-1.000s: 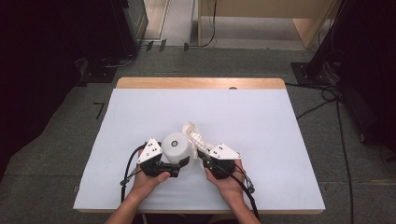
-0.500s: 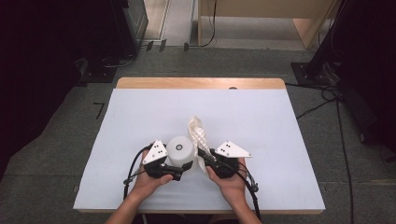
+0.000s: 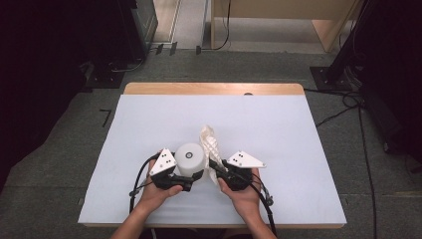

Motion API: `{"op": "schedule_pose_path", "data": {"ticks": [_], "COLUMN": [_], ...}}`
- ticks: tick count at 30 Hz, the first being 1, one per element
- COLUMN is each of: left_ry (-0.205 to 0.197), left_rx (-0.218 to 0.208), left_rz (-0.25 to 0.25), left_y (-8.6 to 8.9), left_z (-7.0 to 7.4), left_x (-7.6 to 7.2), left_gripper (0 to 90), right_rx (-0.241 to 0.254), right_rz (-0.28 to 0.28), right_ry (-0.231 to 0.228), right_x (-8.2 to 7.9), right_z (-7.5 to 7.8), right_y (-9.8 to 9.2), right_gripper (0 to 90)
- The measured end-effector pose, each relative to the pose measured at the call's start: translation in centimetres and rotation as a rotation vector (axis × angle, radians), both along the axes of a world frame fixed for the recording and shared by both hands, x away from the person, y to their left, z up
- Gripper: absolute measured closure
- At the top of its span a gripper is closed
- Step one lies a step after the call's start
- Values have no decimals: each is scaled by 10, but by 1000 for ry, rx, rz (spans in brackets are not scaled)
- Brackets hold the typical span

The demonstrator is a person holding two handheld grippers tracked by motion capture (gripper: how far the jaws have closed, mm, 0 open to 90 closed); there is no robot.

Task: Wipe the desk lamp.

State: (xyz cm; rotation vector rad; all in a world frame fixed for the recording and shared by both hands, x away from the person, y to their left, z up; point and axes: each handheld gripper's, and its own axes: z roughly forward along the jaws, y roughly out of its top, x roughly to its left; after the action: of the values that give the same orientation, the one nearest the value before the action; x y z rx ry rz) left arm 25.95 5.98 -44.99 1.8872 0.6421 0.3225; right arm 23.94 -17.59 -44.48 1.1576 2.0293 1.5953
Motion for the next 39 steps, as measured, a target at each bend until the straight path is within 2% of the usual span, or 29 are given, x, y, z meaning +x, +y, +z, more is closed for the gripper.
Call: {"op": "schedule_pose_path", "data": {"ticks": [3, 5, 8, 10, 14, 16, 17, 19, 20, 22, 23, 24, 25, 26, 27, 28, 30, 32, 34, 36, 39], "left_ry": [-3, -7, -12, -20, 10, 17, 17, 2, -10, -14, 18, 31, 29, 19, 10, 3, 8, 20, 28, 27, 26], "left_rx": [11, -10, -50, -58, -59, -38, -19, 21, 27, 32, -13, -48, -64, -68, -71, -67, -67, -69, -42, -4, -2], "left_rz": [-2, 4, 27, 37, 37, 31, 26, 18, 19, 22, 27, 39, 44, 55, 62, 60, 74, 81, 64, 44, 19], "left_y": [-3, -2, 5, 9, 10, 6, 2, -4, -6, -7, -4, -2, 0, 2, 3, 5, 7, 7, 6, 1, -6], "left_z": [-1, 1, 7, 8, 2, -3, -7, -10, -11, -11, -6, -2, 0, 3, 4, 5, 6, 4, 0, -4, -4], "left_x": [-1, -1, 1, 1, 5, 5, 5, 1, -1, -2, 2, 4, 5, 6, 7, 8, 8, 7, 7, 4, 0], "left_gripper": [90, 89, 90, 90, 90, 90, 90, 90, 90, 90, 90, 90, 90, 90, 91, 91, 91, 91, 91, 90, 90], "right_rx": [23, 24, 1, -12, -21, -10, -9, 19, 52, 57, 65, 73, 64, 30, -38, -60, -10, -12, -9, 28, 60], "right_rz": [-2, -6, -5, 0, -3, -10, -10, -13, -21, -28, -28, -14, -9, -9, -7, 1, 21, 21, 18, 15, -14], "right_ry": [-23, -17, 22, 47, 69, 73, 59, 46, 46, 46, 74, 122, 157, 150, 138, 146, 178, 178, 149, 115, 67], "right_x": [-1, 0, 2, 4, 5, 6, 6, 5, 4, 2, 3, 6, 9, 9, 10, 12, 16, 16, 13, 9, 4], "right_z": [5, 3, -9, -15, -20, -19, -16, -10, -5, -3, 0, -1, -2, -4, -8, -16, -27, -29, -25, -17, 0], "right_y": [-5, -5, -1, 3, 7, 6, 5, 0, -3, -4, -5, -6, -5, -2, 1, 2, 2, 6, 6, 3, -4], "right_gripper": [793, 794, 794, 794, 794, 794, 794, 794, 795, 796, 798, 798, 799, 799, 799, 799, 799, 799, 799, 799, 799]}}
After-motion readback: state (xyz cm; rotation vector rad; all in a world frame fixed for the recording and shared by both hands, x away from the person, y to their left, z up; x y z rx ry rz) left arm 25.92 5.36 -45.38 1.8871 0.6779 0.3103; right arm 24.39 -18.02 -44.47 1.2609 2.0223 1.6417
